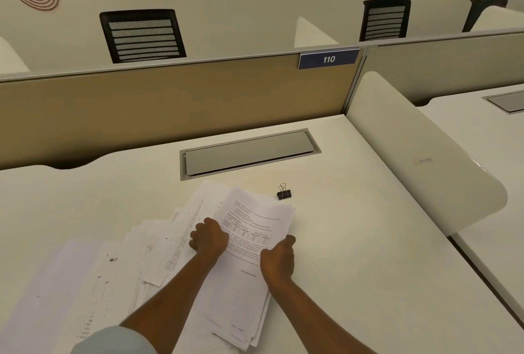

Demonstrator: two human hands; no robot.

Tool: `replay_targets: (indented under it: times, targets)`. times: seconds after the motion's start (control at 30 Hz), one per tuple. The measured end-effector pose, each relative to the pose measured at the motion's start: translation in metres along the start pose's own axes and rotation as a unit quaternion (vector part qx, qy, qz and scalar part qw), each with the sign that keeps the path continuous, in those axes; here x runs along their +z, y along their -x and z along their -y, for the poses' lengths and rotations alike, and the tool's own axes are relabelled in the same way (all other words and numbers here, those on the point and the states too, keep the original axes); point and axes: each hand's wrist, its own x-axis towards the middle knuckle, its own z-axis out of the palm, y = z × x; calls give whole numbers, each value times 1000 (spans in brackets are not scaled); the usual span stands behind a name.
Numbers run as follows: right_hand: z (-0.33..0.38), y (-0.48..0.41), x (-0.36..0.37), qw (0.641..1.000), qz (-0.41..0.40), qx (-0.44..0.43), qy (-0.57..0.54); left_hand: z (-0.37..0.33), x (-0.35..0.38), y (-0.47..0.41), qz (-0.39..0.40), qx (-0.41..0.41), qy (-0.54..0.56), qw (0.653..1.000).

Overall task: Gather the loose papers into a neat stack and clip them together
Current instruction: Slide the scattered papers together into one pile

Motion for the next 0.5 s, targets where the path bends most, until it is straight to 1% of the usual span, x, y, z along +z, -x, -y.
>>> replay_targets:
  times: [0.13, 0.27, 0.37, 0.5]
  targets:
    - [6, 2, 5, 1000, -5, 7, 14, 1, -2, -1, -16, -5, -53, 998]
    - [11, 1, 11, 999, -11, -17, 29, -1, -1, -3, 0, -32, -42, 999]
    - [15, -1, 13, 999, 1, -6, 44, -1, -1, -5, 7, -55, -42, 998]
    - [17, -1, 18, 999, 11, -9, 36, 2, -6, -6, -2, -49, -51, 998]
